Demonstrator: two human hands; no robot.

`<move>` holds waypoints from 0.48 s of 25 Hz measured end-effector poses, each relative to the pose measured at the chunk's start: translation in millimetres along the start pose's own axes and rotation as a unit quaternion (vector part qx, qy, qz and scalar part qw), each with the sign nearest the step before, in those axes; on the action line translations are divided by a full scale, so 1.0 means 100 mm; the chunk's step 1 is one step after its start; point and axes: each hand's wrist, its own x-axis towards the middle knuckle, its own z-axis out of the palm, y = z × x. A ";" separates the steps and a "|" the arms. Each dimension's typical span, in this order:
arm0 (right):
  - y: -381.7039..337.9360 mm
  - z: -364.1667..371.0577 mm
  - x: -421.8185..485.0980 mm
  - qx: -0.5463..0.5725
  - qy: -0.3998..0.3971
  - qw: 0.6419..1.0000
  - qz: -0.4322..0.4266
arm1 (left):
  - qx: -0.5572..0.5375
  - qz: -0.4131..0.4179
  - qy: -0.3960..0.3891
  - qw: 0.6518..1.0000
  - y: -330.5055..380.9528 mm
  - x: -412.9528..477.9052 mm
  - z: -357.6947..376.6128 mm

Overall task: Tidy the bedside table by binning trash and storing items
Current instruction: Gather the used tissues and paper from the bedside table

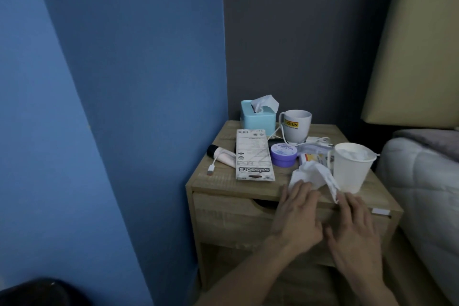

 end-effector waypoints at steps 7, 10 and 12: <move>-0.07 0.13 -0.01 -0.012 0.032 0.999 0.027 | -0.005 -0.015 -0.039 0.999 -0.05 0.03 -0.08; -0.07 0.15 0.01 -0.005 0.041 0.998 0.036 | 0.011 0.005 -0.017 1.000 -0.16 -0.01 -0.05; -0.06 0.15 -0.03 -0.004 0.037 0.999 0.039 | 0.001 -0.006 -0.055 0.998 -0.22 0.03 -0.07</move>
